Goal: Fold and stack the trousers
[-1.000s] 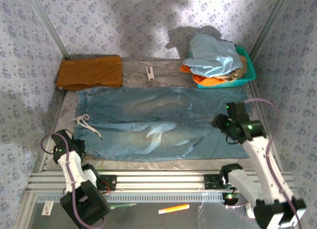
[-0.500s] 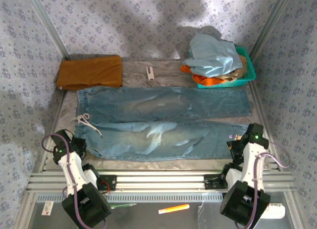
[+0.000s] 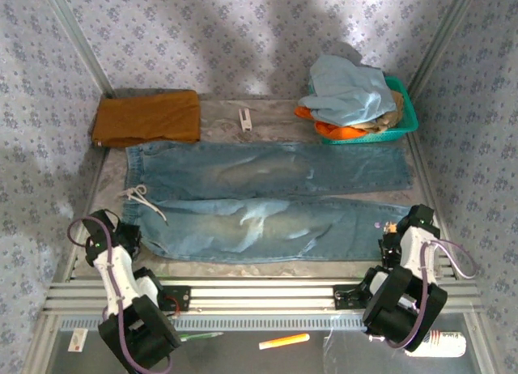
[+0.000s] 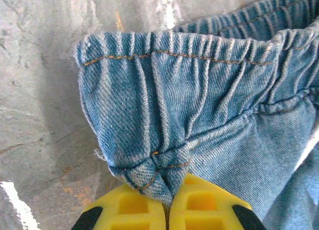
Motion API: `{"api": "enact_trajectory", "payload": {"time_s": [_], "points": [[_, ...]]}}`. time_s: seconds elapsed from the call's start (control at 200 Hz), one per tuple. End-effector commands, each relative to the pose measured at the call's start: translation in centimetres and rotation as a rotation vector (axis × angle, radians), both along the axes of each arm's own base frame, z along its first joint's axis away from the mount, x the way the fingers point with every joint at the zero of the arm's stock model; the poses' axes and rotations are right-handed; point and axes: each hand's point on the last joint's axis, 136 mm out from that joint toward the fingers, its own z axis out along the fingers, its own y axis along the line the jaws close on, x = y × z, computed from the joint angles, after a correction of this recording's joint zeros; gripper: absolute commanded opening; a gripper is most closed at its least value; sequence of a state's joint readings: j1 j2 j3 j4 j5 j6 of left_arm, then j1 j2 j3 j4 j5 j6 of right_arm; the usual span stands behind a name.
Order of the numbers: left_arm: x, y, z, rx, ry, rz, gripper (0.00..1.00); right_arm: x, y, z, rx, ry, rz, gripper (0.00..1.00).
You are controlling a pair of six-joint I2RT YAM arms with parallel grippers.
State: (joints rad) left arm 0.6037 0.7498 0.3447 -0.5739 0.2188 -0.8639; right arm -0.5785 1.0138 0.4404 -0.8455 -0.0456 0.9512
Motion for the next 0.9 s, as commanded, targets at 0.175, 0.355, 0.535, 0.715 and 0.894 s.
{"api": "enact_trajectory", "payload": {"time_s": [0.175,0.355,0.535,0.715,0.894], "points": [[2.3,-0.3,4.4,0.004,-0.122,-0.062,0.0,3.8,-2.2,0.3,-0.074,-0.146,0.1,0.0],[2.7,-0.5,7.4,0.027,-0.178,-0.079,0.0,4.8,-2.3,3.1,-0.123,-0.24,0.155,0.0],[3.0,-1.2,9.6,0.024,-0.206,-0.114,0.0,5.4,-1.9,5.9,-0.156,-0.337,0.194,0.0],[3.7,-1.6,11.3,0.01,-0.248,-0.119,0.0,6.0,-1.5,8.3,-0.171,-0.409,0.222,0.0],[4.3,-1.3,15.2,0.058,-0.311,-0.132,0.0,7.3,-1.9,11.3,-0.211,-0.486,0.239,0.0]]}}
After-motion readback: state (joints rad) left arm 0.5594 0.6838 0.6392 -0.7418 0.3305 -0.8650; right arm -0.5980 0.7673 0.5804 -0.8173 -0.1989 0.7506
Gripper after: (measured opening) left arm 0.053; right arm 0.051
